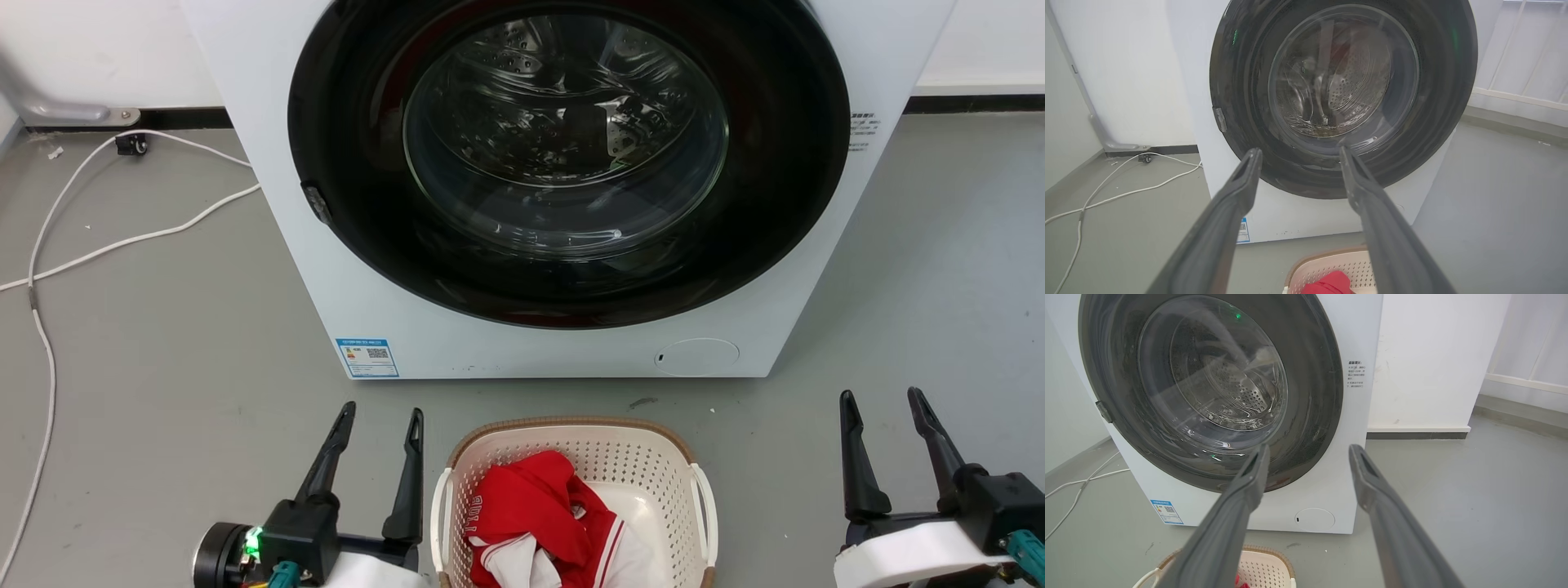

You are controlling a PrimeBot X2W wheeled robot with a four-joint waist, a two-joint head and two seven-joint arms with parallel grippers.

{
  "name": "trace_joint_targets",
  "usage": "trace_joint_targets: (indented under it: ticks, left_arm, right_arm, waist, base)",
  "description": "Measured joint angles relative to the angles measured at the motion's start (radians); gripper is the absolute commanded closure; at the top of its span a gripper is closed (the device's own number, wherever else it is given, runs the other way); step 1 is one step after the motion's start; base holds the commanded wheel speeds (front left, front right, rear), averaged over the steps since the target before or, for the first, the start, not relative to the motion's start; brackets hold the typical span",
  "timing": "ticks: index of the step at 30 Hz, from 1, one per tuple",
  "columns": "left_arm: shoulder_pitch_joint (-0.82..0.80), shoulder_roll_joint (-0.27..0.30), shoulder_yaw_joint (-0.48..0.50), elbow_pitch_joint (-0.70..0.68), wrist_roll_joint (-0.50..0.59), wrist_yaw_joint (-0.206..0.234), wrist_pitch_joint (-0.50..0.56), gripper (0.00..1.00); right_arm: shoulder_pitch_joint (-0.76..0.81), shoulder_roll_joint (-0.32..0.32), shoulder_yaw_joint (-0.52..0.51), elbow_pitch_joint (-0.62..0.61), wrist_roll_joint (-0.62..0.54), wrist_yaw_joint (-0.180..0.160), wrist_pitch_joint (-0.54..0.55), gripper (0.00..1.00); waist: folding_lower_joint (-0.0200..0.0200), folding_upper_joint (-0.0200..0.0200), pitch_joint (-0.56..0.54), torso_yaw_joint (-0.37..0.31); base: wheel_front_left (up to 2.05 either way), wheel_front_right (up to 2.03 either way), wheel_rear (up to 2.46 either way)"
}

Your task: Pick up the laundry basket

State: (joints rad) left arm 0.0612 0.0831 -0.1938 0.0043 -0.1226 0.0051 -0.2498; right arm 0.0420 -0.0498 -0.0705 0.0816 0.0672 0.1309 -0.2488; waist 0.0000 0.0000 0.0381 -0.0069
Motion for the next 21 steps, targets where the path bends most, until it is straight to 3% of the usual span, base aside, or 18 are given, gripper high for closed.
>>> trace_joint_targets:
  ticks: [6,12,21]
  left_arm:
    - [0.008,-0.019,0.017,0.022,0.021,-0.023,-0.01,0.0]
    - [0.013,-0.028,0.057,0.028,0.016,-0.04,-0.012,0.0]
    - [0.013,-0.031,0.069,0.048,0.013,-0.063,-0.013,0.0]
  right_arm:
    - [0.0,0.0,-0.002,-0.001,-0.031,0.0,-0.012,0.0]
    - [0.0,0.0,-0.004,0.02,0.042,0.0,-0.014,0.0]
    - [-0.001,0.0,0.005,0.053,0.063,0.0,-0.014,0.0]
  waist:
    - [0.0,0.0,0.0,0.007]
    - [0.0,0.0,-0.001,0.007]
    - [0.0,0.0,-0.007,0.001]
  base:
    - [0.0,0.0,0.0]
    - [0.0,0.0,0.0]
    - [0.0,0.0,0.0]
